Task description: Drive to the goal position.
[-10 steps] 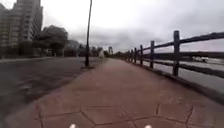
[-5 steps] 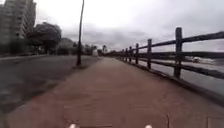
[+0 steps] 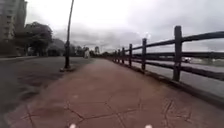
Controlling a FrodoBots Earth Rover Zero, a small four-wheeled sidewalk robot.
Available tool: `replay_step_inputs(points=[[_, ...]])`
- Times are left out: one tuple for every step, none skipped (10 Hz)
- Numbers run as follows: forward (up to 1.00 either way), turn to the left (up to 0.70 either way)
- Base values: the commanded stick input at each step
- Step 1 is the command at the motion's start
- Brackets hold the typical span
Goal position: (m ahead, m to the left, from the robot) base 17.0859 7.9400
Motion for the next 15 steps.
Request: replay_step_inputs(points=[[0.84, 0.0], [0.84, 0.0], [0.84, 0.0], [0.84, 0.0], [0.84, 0.0], [0.84, 0.0], [0.84, 0.0], [0.84, 0.0], [0.84, 0.0], [0.84, 0.0], [0.84, 0.0], [0.84, 0.0], [0.84, 0.0], [0.84, 0.0], [0.84, 0.0]])
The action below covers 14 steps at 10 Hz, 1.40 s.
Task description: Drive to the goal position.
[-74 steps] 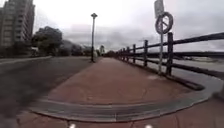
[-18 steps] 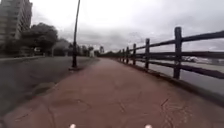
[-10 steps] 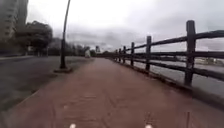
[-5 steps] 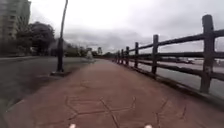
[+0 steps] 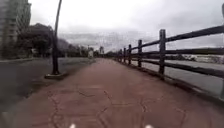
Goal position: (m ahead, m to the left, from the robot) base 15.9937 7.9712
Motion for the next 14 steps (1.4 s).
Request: replay_step_inputs(points=[[0.84, 0.0], [0.84, 0.0], [0.84, 0.0], [0.84, 0.0], [0.84, 0.0], [0.84, 0.0], [0.84, 0.0], [0.84, 0.0], [0.84, 0.0], [0.84, 0.0], [0.84, 0.0], [0.84, 0.0], [0.84, 0.0], [0.84, 0.0]])
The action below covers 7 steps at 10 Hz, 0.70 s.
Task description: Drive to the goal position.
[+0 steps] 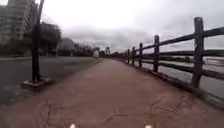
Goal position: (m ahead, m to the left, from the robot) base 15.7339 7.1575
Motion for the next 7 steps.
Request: replay_step_inputs(points=[[0.84, 0.0], [0.84, 0.0], [0.84, 0.0], [0.84, 0.0], [0.84, 0.0], [0.84, 0.0], [0.84, 0.0]])
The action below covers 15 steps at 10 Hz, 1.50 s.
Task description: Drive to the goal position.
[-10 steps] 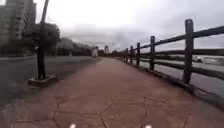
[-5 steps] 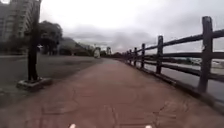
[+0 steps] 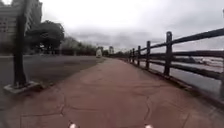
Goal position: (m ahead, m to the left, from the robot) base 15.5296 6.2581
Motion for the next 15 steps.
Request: replay_step_inputs(points=[[0.84, 0.0], [0.84, 0.0], [0.84, 0.0], [0.84, 0.0], [0.84, 0.0], [0.84, 0.0], [0.84, 0.0], [0.84, 0.0], [0.84, 0.0], [0.84, 0.0], [0.84, 0.0], [0.84, 0.0], [0.84, 0.0], [0.84, 0.0], [0.84, 0.0]])
